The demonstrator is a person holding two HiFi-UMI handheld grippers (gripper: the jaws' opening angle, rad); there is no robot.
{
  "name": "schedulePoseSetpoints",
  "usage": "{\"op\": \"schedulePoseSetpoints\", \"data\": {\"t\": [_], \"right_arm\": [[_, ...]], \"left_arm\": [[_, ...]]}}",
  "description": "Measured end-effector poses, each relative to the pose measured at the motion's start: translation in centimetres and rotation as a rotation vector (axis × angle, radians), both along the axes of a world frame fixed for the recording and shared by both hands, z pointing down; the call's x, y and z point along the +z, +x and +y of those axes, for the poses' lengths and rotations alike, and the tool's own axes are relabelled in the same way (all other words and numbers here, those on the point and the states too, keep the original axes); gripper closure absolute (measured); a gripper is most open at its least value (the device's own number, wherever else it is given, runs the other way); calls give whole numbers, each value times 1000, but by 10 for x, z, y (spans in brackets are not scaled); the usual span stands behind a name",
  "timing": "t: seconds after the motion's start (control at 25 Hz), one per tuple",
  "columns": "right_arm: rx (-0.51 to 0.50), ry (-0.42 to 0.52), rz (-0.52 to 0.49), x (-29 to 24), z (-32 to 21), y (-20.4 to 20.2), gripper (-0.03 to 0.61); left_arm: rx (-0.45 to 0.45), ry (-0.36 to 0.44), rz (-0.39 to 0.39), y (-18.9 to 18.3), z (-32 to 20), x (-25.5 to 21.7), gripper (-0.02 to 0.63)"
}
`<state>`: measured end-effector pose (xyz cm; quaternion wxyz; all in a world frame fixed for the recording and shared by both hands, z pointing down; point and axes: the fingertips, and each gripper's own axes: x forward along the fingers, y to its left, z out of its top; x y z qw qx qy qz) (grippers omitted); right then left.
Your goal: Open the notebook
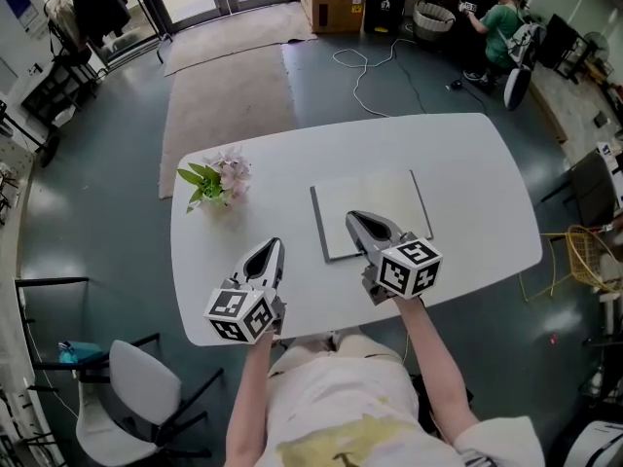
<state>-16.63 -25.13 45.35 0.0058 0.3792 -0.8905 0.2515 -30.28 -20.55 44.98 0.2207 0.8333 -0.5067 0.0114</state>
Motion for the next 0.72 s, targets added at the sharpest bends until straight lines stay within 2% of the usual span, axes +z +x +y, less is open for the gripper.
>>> {"op": "schedulePoseSetpoints", "data": {"t": [0.28,0.72], "right_arm": [[64,67,-67,-32,-2,22,572],[168,124,-103,-51,1,57,572]], "left_arm": [[-23,84,-37,-8,-2,-26,615],[-108,153,-52,-30,5,-46,615]]}}
